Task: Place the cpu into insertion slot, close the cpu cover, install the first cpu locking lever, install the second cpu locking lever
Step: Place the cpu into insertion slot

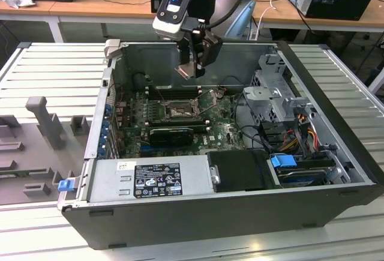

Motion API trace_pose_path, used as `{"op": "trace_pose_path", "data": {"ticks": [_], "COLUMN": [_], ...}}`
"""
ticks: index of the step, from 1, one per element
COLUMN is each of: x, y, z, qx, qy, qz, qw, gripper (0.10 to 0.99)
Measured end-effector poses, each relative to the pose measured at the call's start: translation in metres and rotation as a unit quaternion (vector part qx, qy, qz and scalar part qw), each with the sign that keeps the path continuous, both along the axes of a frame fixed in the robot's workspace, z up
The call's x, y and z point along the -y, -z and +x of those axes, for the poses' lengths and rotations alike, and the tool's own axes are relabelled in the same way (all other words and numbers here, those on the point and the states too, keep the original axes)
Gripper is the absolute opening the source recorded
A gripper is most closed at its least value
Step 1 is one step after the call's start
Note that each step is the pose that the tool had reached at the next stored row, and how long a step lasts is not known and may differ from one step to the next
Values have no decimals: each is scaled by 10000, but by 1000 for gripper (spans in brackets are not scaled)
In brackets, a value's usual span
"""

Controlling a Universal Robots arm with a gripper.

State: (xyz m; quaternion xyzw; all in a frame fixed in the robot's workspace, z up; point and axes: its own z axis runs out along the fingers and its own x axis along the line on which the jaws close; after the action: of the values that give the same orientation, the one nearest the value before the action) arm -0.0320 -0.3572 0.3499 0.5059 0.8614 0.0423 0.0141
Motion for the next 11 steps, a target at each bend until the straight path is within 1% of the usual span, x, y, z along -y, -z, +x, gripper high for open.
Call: {"op": "trace_pose_path", "data": {"ticks": [6,11], "x": [0,0], "y": [6,36], "z": [-19,-19], "qx": [1,-4], "qy": [35,41], "qz": [2,2], "qw": [10000,10000], "gripper": [525,525]}}
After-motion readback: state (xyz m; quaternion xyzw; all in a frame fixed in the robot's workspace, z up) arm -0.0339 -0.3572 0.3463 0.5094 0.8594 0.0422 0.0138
